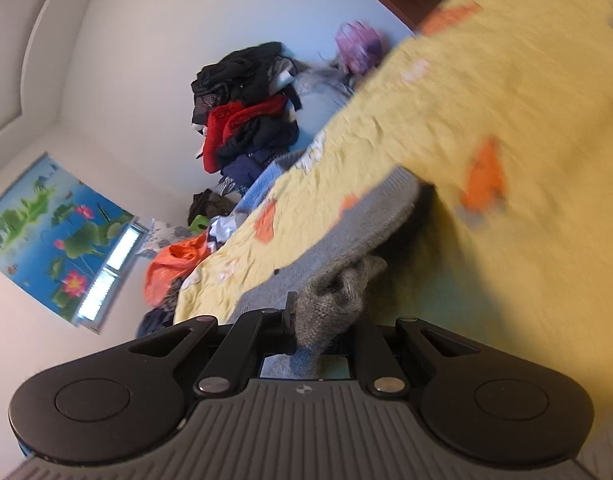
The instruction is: Fold small clothes
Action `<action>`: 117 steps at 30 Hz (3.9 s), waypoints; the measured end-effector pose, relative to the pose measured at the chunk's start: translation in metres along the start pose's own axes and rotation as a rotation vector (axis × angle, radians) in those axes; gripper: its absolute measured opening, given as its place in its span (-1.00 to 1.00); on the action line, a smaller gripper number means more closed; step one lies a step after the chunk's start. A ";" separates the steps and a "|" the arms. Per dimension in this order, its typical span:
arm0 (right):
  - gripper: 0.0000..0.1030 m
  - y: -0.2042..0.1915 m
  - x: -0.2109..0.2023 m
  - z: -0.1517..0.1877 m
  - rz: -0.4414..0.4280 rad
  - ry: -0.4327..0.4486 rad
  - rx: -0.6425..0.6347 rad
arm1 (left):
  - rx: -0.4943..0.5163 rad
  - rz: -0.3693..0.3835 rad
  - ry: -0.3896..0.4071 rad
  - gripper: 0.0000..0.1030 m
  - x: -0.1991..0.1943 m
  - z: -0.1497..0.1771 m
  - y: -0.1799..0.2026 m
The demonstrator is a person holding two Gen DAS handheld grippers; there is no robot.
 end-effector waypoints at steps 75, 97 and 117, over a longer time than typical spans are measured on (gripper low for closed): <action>0.57 0.017 0.102 -0.123 0.250 0.128 -0.249 | 0.266 -0.258 -0.069 -0.58 0.142 -0.159 0.019; 0.54 -0.011 0.121 -0.042 0.179 -0.012 -0.481 | 0.393 -0.550 -0.088 -0.93 0.183 -0.155 0.031; 0.59 -0.011 0.123 -0.038 0.190 -0.013 -0.491 | 0.096 -0.363 0.310 0.59 -0.069 -0.001 -0.018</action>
Point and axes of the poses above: each gripper's, at about its wrist camera, not at the fingertips, and x roughly the way its jaws point, y to its right, z to its underside, the point moved 2 cm from there along x, roughly the way its jaws point, and after that the axes turned 11 degrees about -y, right-handed, at the moved point
